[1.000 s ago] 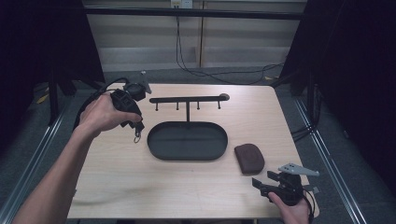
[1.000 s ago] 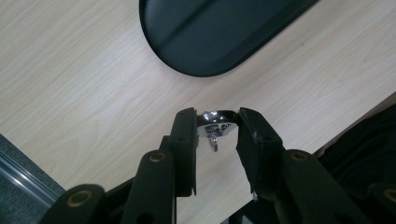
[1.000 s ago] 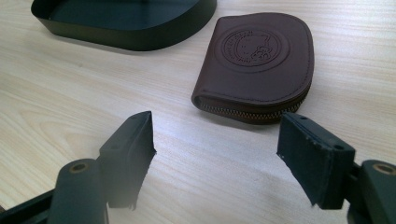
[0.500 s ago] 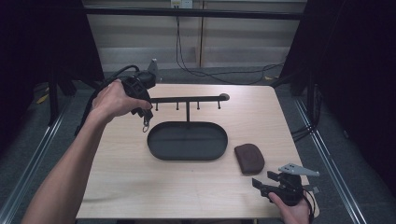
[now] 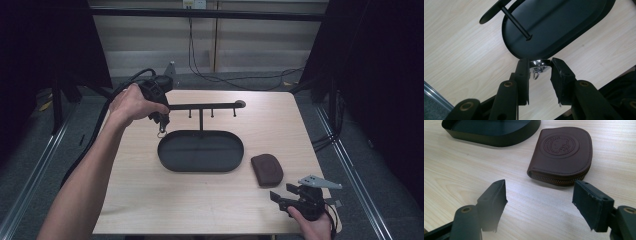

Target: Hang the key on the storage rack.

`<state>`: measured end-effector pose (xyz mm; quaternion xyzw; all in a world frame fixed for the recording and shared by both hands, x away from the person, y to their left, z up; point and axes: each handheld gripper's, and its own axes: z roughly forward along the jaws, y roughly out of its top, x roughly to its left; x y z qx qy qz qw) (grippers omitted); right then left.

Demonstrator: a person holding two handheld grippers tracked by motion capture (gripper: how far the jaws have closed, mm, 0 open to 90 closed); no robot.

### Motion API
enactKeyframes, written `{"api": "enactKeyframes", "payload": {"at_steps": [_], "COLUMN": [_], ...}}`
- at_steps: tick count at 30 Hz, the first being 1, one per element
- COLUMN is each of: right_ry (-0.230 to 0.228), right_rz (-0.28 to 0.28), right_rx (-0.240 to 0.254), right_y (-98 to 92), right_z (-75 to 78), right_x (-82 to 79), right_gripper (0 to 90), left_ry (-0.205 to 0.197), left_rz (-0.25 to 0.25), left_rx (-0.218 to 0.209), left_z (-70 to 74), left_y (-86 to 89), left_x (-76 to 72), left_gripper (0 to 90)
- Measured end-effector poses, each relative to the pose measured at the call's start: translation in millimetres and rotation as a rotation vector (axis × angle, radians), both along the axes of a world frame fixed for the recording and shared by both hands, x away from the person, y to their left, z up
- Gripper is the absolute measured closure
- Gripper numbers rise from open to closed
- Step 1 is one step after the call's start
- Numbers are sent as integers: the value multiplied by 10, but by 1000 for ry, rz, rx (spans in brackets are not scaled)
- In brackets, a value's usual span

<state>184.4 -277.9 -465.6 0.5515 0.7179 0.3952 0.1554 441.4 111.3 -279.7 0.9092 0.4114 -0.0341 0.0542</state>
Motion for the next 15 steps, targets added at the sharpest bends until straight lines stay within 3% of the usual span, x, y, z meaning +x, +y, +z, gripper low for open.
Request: {"api": "enactKeyframes", "payload": {"at_steps": [9, 11, 15], "right_ry": [-1, -1, -5], "right_rz": [0, 1, 3], "right_rx": [-2, -3, -9], "right_y": [3, 7, 7], "right_z": [-1, -1, 4], "right_x": [3, 7, -7], "right_gripper": [274, 273, 274], "left_ry": [6, 9, 2], "left_rz": [22, 20, 33], "left_rx": [35, 15, 47], "left_z": [-8, -2, -50], "left_y": [-28, -48, -110], "left_x": [93, 121, 156], "left_gripper": [684, 684, 684]}}
